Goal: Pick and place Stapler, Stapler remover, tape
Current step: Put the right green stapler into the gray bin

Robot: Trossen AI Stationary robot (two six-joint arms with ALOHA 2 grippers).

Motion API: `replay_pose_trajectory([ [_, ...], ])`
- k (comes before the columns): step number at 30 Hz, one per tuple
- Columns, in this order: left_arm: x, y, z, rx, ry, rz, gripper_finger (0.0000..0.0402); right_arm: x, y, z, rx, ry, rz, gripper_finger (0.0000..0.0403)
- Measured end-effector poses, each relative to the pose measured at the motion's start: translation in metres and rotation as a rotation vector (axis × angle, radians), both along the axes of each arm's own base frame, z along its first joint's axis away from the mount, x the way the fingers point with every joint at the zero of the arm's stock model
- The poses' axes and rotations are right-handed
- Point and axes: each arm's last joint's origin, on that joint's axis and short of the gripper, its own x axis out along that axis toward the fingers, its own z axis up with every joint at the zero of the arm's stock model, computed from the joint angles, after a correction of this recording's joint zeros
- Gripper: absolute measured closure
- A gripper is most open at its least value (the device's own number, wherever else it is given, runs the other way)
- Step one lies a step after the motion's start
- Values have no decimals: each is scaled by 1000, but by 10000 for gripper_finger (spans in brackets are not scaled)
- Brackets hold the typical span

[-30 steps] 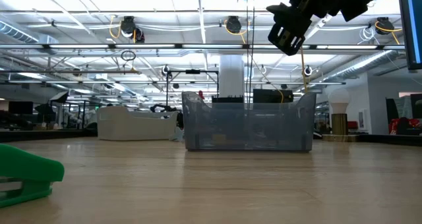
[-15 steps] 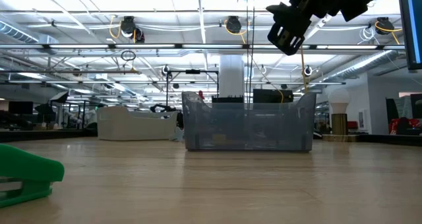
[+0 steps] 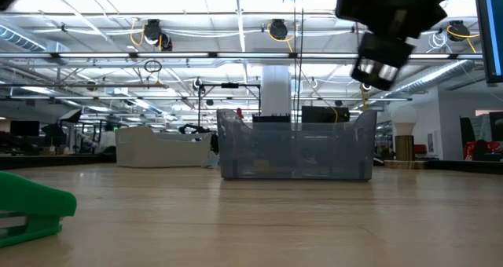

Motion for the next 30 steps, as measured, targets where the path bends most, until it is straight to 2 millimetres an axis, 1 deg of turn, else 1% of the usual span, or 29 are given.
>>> replay_pose_trajectory([
  [4,18,12,7,152,-129,24,227,-10,6,-8,41,154,59,236],
  [10,40,30,15,327,-231,3,227,-30,19,-21,12,403,99,236],
  [14,47,40,15,444,-239,-17,227,-46,25,-29,-74,606,31,236],
  [17,51,48,14,533,-228,-36,227,-57,27,-33,-168,714,-16,236],
  [20,55,55,14,641,-228,-48,227,-62,29,-35,-233,765,-72,236],
  [24,59,64,15,765,-217,-41,227,-64,33,-36,-250,781,-94,237],
  [30,63,73,15,865,-198,-58,227,-65,37,-36,-263,780,-97,238],
])
